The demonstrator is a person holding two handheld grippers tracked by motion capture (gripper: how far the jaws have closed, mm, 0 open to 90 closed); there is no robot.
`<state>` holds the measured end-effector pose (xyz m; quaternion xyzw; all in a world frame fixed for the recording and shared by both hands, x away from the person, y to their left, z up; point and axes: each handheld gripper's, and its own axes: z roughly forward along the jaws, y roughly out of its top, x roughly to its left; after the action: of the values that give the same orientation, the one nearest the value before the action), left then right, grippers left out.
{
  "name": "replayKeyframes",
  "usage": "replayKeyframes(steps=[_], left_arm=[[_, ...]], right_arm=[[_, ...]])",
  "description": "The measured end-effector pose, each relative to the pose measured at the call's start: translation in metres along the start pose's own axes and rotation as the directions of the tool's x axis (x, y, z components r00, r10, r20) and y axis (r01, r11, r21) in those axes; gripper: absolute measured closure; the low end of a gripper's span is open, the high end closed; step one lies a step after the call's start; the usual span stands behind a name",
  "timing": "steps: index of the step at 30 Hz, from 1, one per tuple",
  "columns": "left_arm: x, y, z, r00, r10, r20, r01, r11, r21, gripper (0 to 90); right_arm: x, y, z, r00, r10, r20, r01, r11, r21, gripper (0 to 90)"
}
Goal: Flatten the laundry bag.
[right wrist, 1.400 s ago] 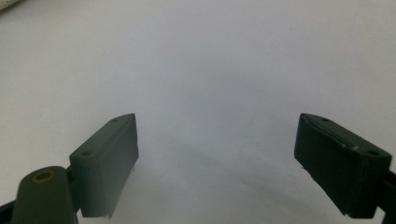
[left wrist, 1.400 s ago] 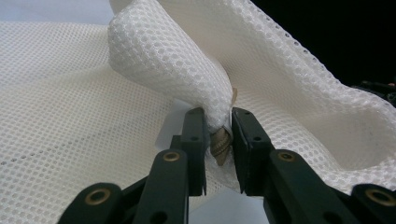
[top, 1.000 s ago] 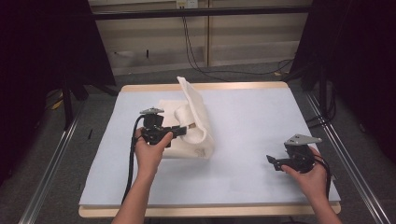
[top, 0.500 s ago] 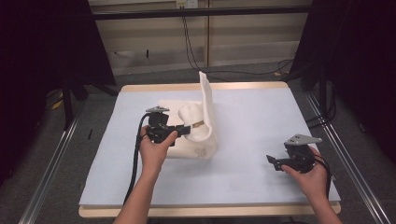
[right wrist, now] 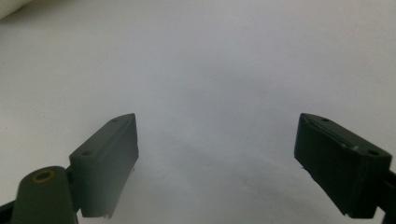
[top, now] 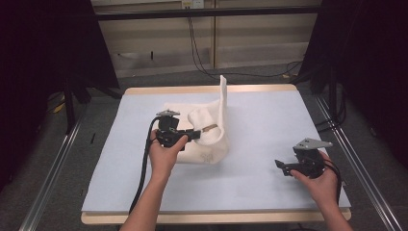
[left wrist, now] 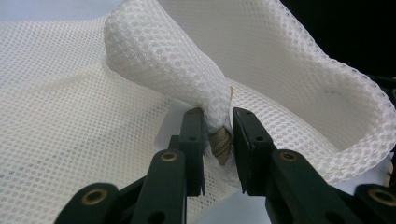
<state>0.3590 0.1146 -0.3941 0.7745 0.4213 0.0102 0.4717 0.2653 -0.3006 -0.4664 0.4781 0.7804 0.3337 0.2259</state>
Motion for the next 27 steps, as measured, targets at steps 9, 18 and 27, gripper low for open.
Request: replayKeyframes(steps=[9, 18, 27], left_arm=[[-0.0015, -0.0001, 0.0038, 1.0000, 0.003, -0.002, -0.003, 1.0000, 0.004, 73.4], [-0.0022, 0.0003, 0.0075, 1.0000, 0.003, -0.005, -0.003, 1.0000, -0.002, 70.9], [-0.0034, 0.0010, 0.0084, 1.0000, 0.005, -0.005, -0.005, 1.0000, -0.006, 68.2]], right_arm=[[-0.0001, 0.0001, -0.0002, 1.0000, -0.002, 0.003, 0.002, 1.000, -0.002, 13.4], [-0.0001, 0.0003, 0.0000, 1.0000, -0.003, 0.000, 0.003, 1.000, -0.002, 13.4], [-0.0003, 0.0006, -0.0008, 1.0000, -0.007, 0.001, 0.007, 1.000, -0.004, 13.4]])
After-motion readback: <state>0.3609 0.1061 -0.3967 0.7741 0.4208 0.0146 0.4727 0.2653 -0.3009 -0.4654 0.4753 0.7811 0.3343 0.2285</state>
